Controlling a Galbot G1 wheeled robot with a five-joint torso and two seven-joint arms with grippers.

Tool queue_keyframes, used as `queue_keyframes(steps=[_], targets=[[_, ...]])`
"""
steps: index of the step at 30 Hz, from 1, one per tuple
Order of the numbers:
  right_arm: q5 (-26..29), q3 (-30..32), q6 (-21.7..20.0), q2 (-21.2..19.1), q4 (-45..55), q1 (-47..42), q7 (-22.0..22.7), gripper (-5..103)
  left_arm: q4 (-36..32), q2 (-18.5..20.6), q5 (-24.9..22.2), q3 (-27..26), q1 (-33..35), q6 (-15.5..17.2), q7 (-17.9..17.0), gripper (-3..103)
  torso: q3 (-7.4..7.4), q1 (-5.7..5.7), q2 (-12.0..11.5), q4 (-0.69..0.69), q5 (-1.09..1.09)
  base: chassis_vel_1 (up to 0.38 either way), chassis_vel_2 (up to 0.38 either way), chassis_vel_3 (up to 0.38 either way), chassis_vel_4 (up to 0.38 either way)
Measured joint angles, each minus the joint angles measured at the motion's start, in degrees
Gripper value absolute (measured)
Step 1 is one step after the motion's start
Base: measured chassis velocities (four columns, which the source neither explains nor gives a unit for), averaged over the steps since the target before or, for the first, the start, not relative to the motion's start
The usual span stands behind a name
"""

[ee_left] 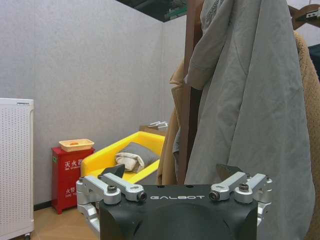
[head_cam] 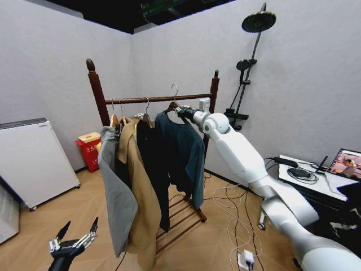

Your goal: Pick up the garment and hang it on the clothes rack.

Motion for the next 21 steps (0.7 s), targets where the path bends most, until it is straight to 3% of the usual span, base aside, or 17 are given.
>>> queue_keyframes(steps=[8,21], targets=[[-2.0,-1.5,1.4,4.0,-9.8,3.7,-1.3,10,0.0,0.0,0.0,0.0,0.0,0.0,0.0,100,0.00,0.00,0.0,0.00,0.00,0.000,0.000,0.000,0.000],[-2.7,-1.8,1.1,5.9,-12.6,3.4,-0.9,10,0.0,0.0,0.0,0.0,0.0,0.0,0.0,100,0.00,0.00,0.0,0.00,0.01,0.000,0.000,0.000,0.000]])
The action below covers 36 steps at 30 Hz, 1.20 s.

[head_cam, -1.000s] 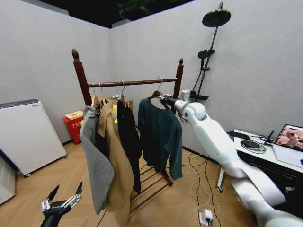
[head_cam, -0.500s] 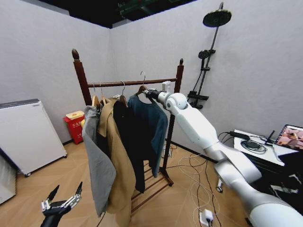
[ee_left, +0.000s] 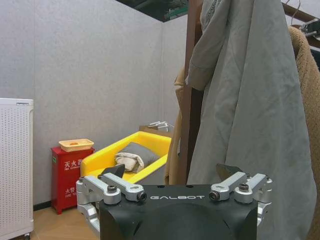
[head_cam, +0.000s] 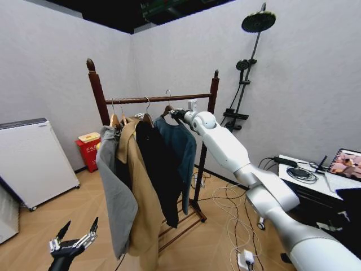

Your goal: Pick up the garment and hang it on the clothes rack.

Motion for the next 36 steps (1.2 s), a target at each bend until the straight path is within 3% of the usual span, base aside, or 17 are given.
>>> queue_keyframes(steps=[8,12,18,19,28,30,32,34,36], targets=[[-0.8,0.2,-0.4,0.0,1.8,-2.0,1.6,9,0.0,0.0,0.0,0.0,0.0,0.0,0.0,100,0.00,0.00,0.0,0.00,0.00,0.000,0.000,0.000,0.000],[-0.4,0.7,-0.1,-0.6,2.9,-3.0,3.7,21,0.0,0.0,0.0,0.0,0.0,0.0,0.0,100,-0.01,0.00,0.0,0.00,0.00,0.000,0.000,0.000,0.000],[1.5,1.7,-0.2,-2.6,7.2,-5.1,6.9,48,0.0,0.0,0.0,0.0,0.0,0.0,0.0,100,0.00,0.00,0.0,0.00,0.00,0.000,0.000,0.000,0.000],[1.5,1.7,-0.2,-2.6,7.2,-5.1,6.9,48,0.0,0.0,0.0,0.0,0.0,0.0,0.0,100,0.00,0.00,0.0,0.00,0.00,0.000,0.000,0.000,0.000],[7.8,4.2,-2.9,-7.0,21.6,-13.2,13.9,86,0.0,0.0,0.0,0.0,0.0,0.0,0.0,100,-0.01,0.00,0.0,0.02,0.00,0.000,0.000,0.000,0.000],[8.3,4.6,-3.3,-7.9,23.6,-14.6,15.1,86,0.0,0.0,0.0,0.0,0.0,0.0,0.0,100,0.00,0.00,0.0,0.03,0.00,0.000,0.000,0.000,0.000],[10.0,5.9,-3.8,-10.3,29.5,-18.7,18.4,96,0.0,0.0,0.0,0.0,0.0,0.0,0.0,100,-0.01,0.00,0.0,0.00,0.01,0.000,0.000,0.000,0.000],[10.8,6.6,-4.1,-11.4,32.3,-20.7,20.4,99,0.0,0.0,0.0,0.0,0.0,0.0,0.0,100,0.00,0.00,0.0,0.00,0.02,0.000,0.000,0.000,0.000],[12.5,8.9,-5.2,-14.3,39.7,-25.4,24.7,100,0.0,0.0,0.0,0.0,0.0,0.0,0.0,100,-0.01,0.00,0.0,0.00,0.02,0.000,0.000,0.000,0.000]])
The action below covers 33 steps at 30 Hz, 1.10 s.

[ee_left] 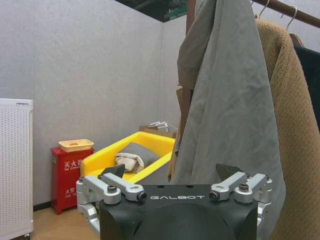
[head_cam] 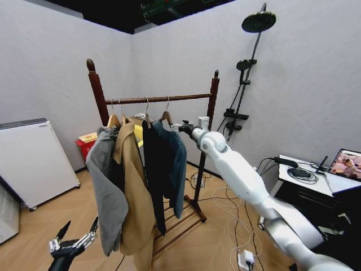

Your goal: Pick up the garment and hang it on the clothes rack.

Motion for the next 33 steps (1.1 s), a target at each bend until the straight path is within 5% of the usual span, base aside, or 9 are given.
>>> queue_keyframes(steps=[7,12,19,21,33], targets=[[0.7,9.1,-1.3,-6.5,14.4,-16.8,1.2,100,0.0,0.0,0.0,0.0,0.0,0.0,0.0,100,0.00,-0.01,0.0,-0.01,-0.01,0.000,0.000,0.000,0.000],[-3.4,14.6,0.5,-7.2,20.9,-27.9,1.0,100,0.0,0.0,0.0,0.0,0.0,0.0,0.0,100,0.00,-0.01,0.0,-0.01,-0.02,0.000,0.000,0.000,0.000],[-16.2,23.5,4.4,-2.1,26.4,-48.1,-2.2,100,0.0,0.0,0.0,0.0,0.0,0.0,0.0,100,0.00,-0.01,0.0,-0.01,0.00,0.000,0.000,0.000,0.000],[-21.5,26.2,7.1,2.4,26.9,-54.8,-4.5,100,0.0,0.0,0.0,0.0,0.0,0.0,0.0,100,0.00,-0.01,0.0,0.01,-0.03,0.000,0.000,0.000,0.000],[-25.3,28.5,10.6,7.6,27.4,-60.5,-5.4,100,0.0,0.0,0.0,0.0,0.0,0.0,0.0,100,0.01,0.00,0.0,0.01,-0.02,0.000,0.000,0.000,0.000]])
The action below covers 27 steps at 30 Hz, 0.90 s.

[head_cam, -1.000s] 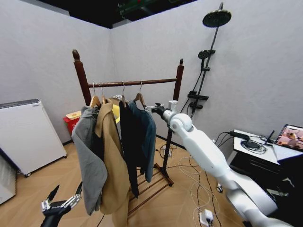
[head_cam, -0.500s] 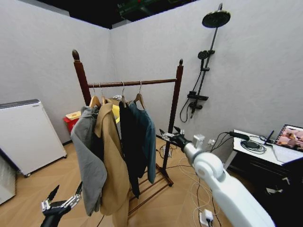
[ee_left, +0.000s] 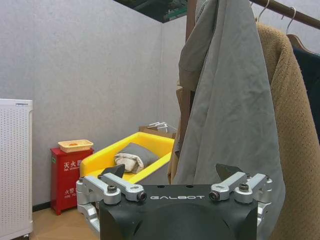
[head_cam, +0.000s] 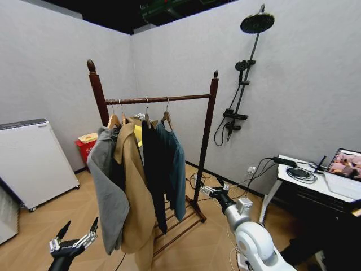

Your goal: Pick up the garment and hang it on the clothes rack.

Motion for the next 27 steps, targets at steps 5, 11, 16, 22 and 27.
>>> queue_keyframes(steps=[5,11,16,22,27], targets=[[-0.8,0.0,0.4,1.1,-0.2,0.1,0.5,100,0.0,0.0,0.0,0.0,0.0,0.0,0.0,100,0.00,0.01,0.0,0.00,0.00,0.000,0.000,0.000,0.000],[-1.8,-0.1,0.5,1.5,-0.5,0.4,0.9,100,0.0,0.0,0.0,0.0,0.0,0.0,0.0,100,0.00,0.01,0.0,0.00,0.00,0.000,0.000,0.000,0.000],[-3.3,-0.3,0.9,1.3,-0.9,0.2,0.6,100,0.0,0.0,0.0,0.0,0.0,0.0,0.0,100,0.00,0.01,0.0,0.00,0.00,0.000,0.000,0.000,0.000],[-4.1,-0.5,1.1,1.5,-0.7,-0.4,0.2,100,0.0,0.0,0.0,0.0,0.0,0.0,0.0,100,0.00,0.01,0.0,0.00,0.01,0.000,0.000,0.000,0.000],[-4.0,-0.6,1.1,1.3,-0.5,-0.2,0.3,100,0.0,0.0,0.0,0.0,0.0,0.0,0.0,100,0.00,0.01,0.0,0.00,0.01,0.000,0.000,0.000,0.000]])
